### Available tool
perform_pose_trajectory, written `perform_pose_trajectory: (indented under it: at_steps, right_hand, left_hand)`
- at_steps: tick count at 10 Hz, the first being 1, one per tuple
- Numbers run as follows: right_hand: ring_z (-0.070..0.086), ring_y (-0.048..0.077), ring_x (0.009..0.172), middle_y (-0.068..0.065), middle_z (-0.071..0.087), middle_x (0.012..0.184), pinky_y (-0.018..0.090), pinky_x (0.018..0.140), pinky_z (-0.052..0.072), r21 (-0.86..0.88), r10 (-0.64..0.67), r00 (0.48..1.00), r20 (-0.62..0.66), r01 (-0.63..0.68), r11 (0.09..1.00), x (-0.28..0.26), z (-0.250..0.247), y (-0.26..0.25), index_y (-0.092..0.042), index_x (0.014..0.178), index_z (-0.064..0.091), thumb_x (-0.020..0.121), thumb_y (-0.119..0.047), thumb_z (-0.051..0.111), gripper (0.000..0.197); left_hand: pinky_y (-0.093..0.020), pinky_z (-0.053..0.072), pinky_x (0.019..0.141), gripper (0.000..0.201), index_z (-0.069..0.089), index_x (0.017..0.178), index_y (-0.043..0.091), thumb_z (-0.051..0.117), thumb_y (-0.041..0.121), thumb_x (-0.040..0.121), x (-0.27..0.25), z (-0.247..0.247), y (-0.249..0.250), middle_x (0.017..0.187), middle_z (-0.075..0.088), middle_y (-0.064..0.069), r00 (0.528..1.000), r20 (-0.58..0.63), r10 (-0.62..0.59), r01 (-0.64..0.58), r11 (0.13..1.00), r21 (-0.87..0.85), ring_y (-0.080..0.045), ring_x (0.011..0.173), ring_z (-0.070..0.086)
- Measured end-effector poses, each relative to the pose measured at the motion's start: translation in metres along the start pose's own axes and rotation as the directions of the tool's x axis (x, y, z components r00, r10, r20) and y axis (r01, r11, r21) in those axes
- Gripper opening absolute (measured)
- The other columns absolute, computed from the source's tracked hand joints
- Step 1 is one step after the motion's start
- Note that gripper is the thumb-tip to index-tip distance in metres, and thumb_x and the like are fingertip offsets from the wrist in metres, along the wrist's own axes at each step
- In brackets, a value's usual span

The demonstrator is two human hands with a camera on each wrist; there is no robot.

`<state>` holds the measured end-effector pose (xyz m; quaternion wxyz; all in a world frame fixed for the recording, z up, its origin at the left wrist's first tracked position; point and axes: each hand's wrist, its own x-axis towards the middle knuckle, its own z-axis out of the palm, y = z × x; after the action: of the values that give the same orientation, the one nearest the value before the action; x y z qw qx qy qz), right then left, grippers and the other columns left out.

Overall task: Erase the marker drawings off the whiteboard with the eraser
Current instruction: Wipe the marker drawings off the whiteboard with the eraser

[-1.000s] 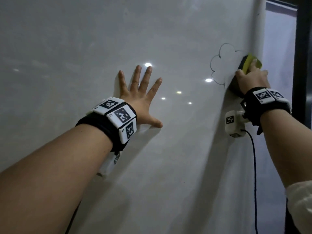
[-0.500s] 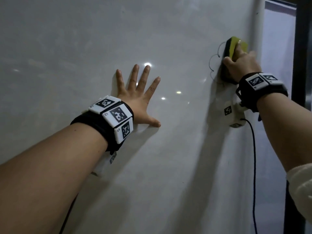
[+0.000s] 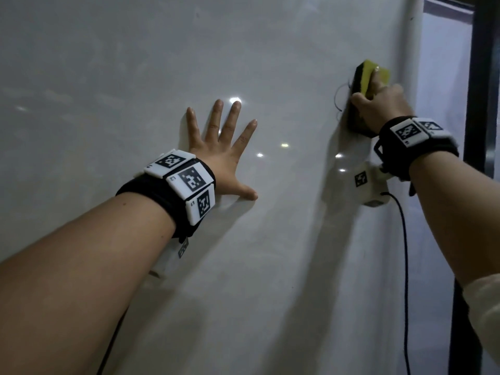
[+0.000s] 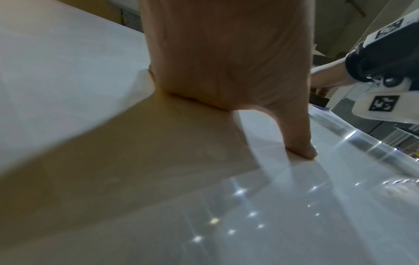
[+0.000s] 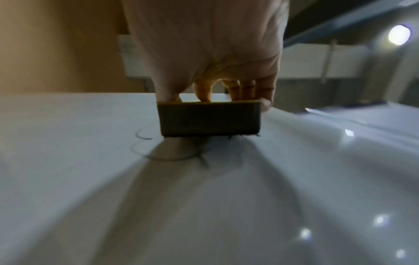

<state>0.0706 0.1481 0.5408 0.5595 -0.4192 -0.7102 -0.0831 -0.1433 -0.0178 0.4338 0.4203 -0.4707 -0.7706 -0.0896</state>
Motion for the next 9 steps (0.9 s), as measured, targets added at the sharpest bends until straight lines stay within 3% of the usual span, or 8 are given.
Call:
perform_pose_trajectory:
  at_steps: [2, 3, 4, 5, 6, 7, 8, 9]
  right_hand:
    - [0.047, 0.042, 0.114, 0.024, 0.04, 0.128, 0.044, 0.091, 0.041, -0.123, -0.19, 0.982, -0.013, 0.187, 0.975, -0.023, 0.016, 0.011, -0.033, 0.15, 0.013, 0.093, -0.045, 0.044, 0.066]
    - [0.045, 0.042, 0.118, 0.024, 0.037, 0.132, 0.046, 0.096, 0.038, -0.072, -0.048, 0.999, -0.021, 0.047, 0.996, -0.018, 0.009, 0.015, -0.032, 0.151, 0.012, 0.093, -0.043, 0.043, 0.066]
    - [0.047, 0.043, 0.117, 0.025, 0.038, 0.133, 0.043, 0.093, 0.04, -0.037, -0.08, 0.997, -0.013, 0.08, 0.996, -0.03, 0.016, 0.0, -0.029, 0.151, 0.01, 0.093, -0.044, 0.043, 0.068]
    - [0.048, 0.042, 0.112, 0.023, 0.04, 0.127, 0.044, 0.087, 0.043, -0.128, -0.245, 0.969, 0.006, 0.244, 0.961, -0.053, 0.029, -0.003, -0.03, 0.151, 0.011, 0.092, -0.046, 0.045, 0.069]
    - [0.047, 0.042, 0.115, 0.022, 0.04, 0.128, 0.045, 0.088, 0.042, -0.176, -0.217, 0.976, -0.006, 0.213, 0.961, -0.047, 0.025, 0.008, -0.032, 0.15, 0.011, 0.092, -0.045, 0.045, 0.068]
    - [0.046, 0.041, 0.118, 0.023, 0.038, 0.132, 0.046, 0.094, 0.039, -0.09, -0.039, 0.999, -0.018, 0.037, 0.995, -0.029, 0.013, 0.01, -0.032, 0.151, 0.011, 0.093, -0.044, 0.042, 0.067]
    - [0.048, 0.042, 0.115, 0.024, 0.038, 0.131, 0.044, 0.093, 0.04, -0.045, -0.063, 0.998, 0.002, 0.063, 0.997, -0.04, 0.02, 0.0, -0.03, 0.151, 0.009, 0.093, -0.045, 0.042, 0.068]
    - [0.05, 0.042, 0.11, 0.023, 0.04, 0.127, 0.043, 0.087, 0.043, -0.119, -0.192, 0.981, -0.003, 0.191, 0.974, -0.067, 0.034, 0.006, -0.029, 0.151, 0.011, 0.093, -0.045, 0.045, 0.07]
  left_hand:
    - [-0.066, -0.018, 0.1, 0.127, -0.033, 0.14, 0.026, 0.048, 0.085, 0.062, -0.001, -0.001, 0.001, 0.145, -0.043, -0.01, 1.0, -0.005, 0.001, -0.001, 1.0, -0.005, -0.035, 0.134, -0.037]
    - [-0.066, -0.018, 0.101, 0.127, -0.033, 0.141, 0.026, 0.048, 0.085, 0.062, -0.001, -0.002, 0.001, 0.145, -0.043, -0.01, 1.0, 0.004, -0.001, 0.001, 1.0, -0.002, -0.035, 0.134, -0.037]
    - [-0.066, -0.018, 0.101, 0.128, -0.033, 0.14, 0.026, 0.048, 0.086, 0.062, -0.001, -0.001, 0.001, 0.145, -0.043, -0.01, 1.0, 0.0, -0.003, 0.003, 1.0, 0.001, -0.035, 0.134, -0.037]
    - [-0.066, -0.019, 0.1, 0.127, -0.034, 0.14, 0.026, 0.048, 0.086, 0.062, 0.0, 0.0, 0.0, 0.144, -0.044, -0.01, 1.0, -0.001, -0.005, 0.005, 1.0, 0.003, -0.035, 0.134, -0.038]
    - [-0.066, -0.019, 0.1, 0.127, -0.034, 0.14, 0.026, 0.047, 0.086, 0.062, -0.001, 0.0, 0.0, 0.144, -0.044, -0.01, 1.0, -0.004, -0.005, 0.005, 1.0, 0.003, -0.035, 0.133, -0.038]
    - [-0.066, -0.018, 0.1, 0.127, -0.034, 0.14, 0.026, 0.047, 0.086, 0.062, -0.001, 0.001, 0.0, 0.144, -0.044, -0.011, 1.0, -0.005, -0.002, 0.002, 1.0, 0.002, -0.035, 0.134, -0.038]
    - [-0.066, -0.02, 0.1, 0.128, -0.034, 0.14, 0.026, 0.048, 0.086, 0.062, -0.001, 0.0, 0.0, 0.144, -0.044, -0.01, 1.0, -0.006, 0.002, -0.003, 1.0, -0.007, -0.035, 0.133, -0.038]
    - [-0.065, -0.02, 0.099, 0.128, -0.034, 0.14, 0.026, 0.048, 0.086, 0.062, 0.0, 0.001, -0.001, 0.144, -0.044, -0.01, 1.0, -0.009, 0.007, -0.007, 1.0, -0.009, -0.035, 0.133, -0.038]
